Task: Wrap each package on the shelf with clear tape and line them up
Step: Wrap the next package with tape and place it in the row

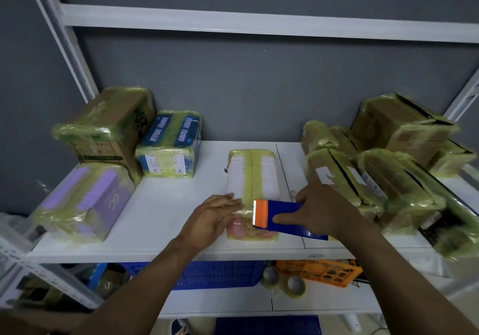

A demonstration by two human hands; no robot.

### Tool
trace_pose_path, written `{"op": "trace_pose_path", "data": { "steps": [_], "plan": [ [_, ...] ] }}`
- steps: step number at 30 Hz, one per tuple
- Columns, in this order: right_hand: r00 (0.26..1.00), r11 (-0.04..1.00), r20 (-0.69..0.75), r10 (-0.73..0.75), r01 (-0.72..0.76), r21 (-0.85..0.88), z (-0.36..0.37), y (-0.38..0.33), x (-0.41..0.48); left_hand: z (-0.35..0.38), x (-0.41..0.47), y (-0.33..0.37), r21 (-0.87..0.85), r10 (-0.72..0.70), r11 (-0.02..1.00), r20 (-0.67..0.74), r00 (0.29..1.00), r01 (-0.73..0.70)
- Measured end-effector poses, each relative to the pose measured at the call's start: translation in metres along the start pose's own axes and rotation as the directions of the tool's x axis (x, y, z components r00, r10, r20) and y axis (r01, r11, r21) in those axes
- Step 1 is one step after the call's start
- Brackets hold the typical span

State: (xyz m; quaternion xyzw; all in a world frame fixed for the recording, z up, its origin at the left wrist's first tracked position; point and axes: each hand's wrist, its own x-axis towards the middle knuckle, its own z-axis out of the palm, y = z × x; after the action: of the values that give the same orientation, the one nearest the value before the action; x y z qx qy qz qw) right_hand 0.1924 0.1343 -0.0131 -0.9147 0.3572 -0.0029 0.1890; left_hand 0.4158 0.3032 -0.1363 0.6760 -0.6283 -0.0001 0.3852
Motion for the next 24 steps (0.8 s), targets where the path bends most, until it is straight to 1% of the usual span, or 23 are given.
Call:
{"op": "trace_pose_path", "data": {
  "steps": [7,13,14,16,18,20,24],
  "plan": [
    [1.0,1.0,0.001,0.006,-0.006,-0.004,-0.009,-0.001,-0.019,-0.011,-0.005,-0.002,0.009,0.02,1.0,0.02,1.0,-0.02],
    [1.0,1.0,0.004,0.008,-0.008,0.015,-0.012,0.0,-0.024,-0.029,-0.007,0.006,0.167,0.11,0.98,0.008,0.994,-0.11],
    [1.0,1.0,0.015,0.012,-0.012,0.019,-0.01,0.0,-0.023,-0.029,-0.009,0.008,0.193,0.12,0.974,0.023,0.992,-0.123],
    [0.999,0.999,0.04,0.024,-0.026,0.035,-0.005,0.0,-0.021,-0.026,-0.015,0.012,0.26,0.132,0.953,0.102,0.986,-0.154],
    [0.998,0.997,0.052,0.037,-0.04,0.06,0.0,0.001,-0.02,-0.021,-0.019,0.014,0.322,0.108,0.933,0.177,0.978,-0.161],
    [0.997,0.996,0.065,0.045,-0.05,0.075,0.001,0.002,-0.019,-0.02,-0.019,0.017,0.311,0.094,0.939,0.176,0.98,-0.146],
    [0.996,0.996,0.075,0.052,-0.057,0.066,0.002,0.003,-0.018,-0.021,-0.006,0.028,0.217,0.146,0.962,0.108,0.983,-0.166]
  ]
}}
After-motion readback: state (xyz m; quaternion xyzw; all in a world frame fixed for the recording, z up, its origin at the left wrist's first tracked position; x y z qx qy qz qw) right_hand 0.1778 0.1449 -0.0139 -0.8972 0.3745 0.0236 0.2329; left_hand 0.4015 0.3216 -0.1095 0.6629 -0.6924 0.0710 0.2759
